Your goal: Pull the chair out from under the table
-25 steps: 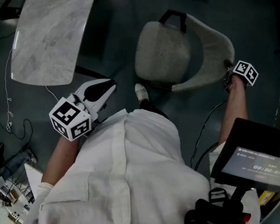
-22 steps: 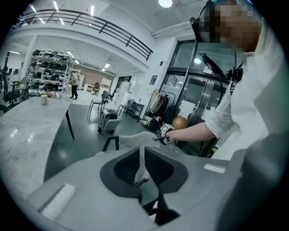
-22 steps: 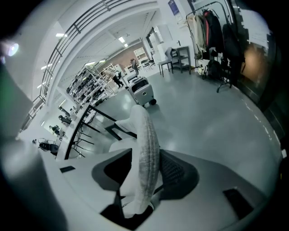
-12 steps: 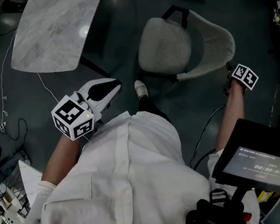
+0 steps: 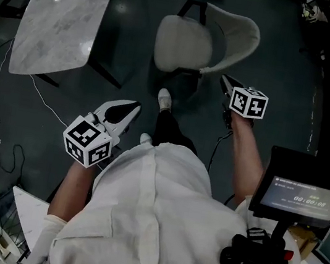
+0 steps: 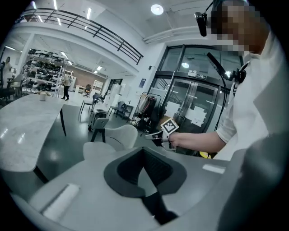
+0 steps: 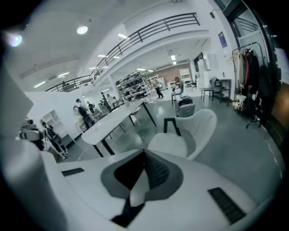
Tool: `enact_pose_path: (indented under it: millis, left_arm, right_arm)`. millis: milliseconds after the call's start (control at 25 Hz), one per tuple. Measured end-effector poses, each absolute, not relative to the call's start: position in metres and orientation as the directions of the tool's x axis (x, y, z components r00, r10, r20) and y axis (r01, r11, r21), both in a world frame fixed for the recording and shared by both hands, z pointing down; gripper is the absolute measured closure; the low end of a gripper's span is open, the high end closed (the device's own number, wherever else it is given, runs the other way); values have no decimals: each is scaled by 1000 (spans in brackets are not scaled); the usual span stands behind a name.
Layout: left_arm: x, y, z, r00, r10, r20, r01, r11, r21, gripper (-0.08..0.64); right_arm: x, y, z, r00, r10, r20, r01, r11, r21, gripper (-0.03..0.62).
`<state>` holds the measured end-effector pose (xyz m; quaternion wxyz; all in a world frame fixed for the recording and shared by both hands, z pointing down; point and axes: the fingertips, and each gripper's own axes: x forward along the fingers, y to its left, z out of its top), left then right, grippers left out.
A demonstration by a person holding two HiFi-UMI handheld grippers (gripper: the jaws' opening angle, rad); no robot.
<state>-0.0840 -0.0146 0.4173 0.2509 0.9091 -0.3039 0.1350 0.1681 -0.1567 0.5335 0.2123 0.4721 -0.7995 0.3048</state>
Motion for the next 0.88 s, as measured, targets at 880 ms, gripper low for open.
enact_pose_path:
  millis: [880]
  left_arm:
    - [61, 39, 415, 766, -474, 434, -636, -656, 406, 552]
  right_arm:
    - [148, -17, 455, -755, -425, 499, -616, 720, -319, 586]
